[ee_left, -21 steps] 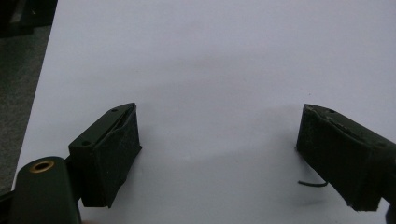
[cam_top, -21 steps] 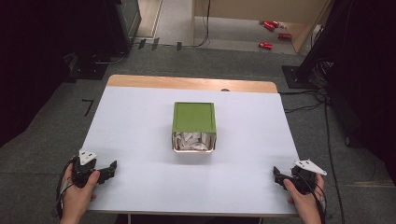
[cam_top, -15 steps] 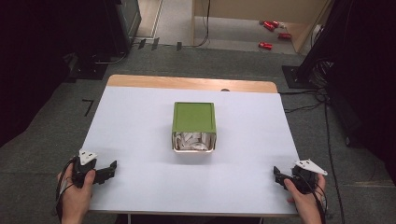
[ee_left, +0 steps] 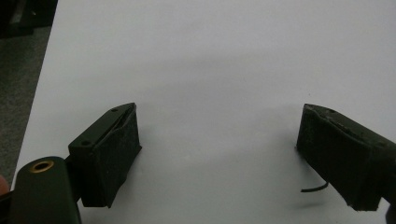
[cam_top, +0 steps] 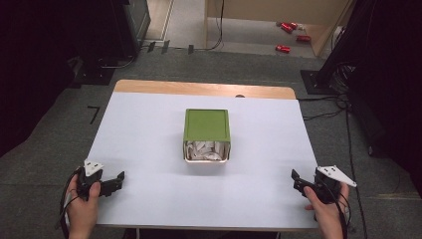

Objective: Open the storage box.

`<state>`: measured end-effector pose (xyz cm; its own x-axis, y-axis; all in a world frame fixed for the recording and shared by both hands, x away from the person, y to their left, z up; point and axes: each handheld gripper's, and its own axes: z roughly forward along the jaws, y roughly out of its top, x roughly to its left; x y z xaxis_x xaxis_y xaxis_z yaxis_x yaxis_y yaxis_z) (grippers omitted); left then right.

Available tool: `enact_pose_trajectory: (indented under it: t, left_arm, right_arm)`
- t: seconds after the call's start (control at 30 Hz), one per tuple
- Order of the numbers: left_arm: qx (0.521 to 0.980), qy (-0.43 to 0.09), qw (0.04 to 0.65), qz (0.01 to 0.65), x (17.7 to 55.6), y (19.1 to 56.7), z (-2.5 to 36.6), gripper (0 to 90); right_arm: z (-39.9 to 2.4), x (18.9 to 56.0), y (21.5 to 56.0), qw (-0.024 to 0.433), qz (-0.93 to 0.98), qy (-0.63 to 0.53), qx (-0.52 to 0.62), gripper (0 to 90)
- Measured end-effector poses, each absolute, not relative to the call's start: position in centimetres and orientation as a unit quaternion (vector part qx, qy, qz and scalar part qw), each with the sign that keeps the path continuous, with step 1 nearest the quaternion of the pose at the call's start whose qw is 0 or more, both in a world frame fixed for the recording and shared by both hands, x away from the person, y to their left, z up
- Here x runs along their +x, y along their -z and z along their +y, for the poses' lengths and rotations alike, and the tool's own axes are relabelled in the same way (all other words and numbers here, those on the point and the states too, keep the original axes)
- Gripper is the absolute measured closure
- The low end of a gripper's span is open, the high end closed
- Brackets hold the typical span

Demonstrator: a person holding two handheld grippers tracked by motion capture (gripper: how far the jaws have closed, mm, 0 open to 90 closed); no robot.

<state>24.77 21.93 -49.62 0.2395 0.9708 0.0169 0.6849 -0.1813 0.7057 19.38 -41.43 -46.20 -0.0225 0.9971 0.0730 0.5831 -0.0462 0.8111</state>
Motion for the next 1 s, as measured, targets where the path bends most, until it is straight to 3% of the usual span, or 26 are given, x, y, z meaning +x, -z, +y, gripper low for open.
enact_pose_trajectory:
  t: [0.47, 1.0]
  left_arm:
    - [0.729, -0.242, 0.296, 0.567, 24.8, 49.6, 21.9, 13.7]
    - [0.729, -0.240, 0.298, 0.568, 24.8, 49.6, 22.0, 13.7]
  right_arm:
    - [-38.2, 20.4, 42.8, 0.310, 0.629, -0.377, 0.606, 15.4]
    - [-35.2, 21.2, 41.6, 0.309, 0.641, -0.389, 0.585, 16.6]
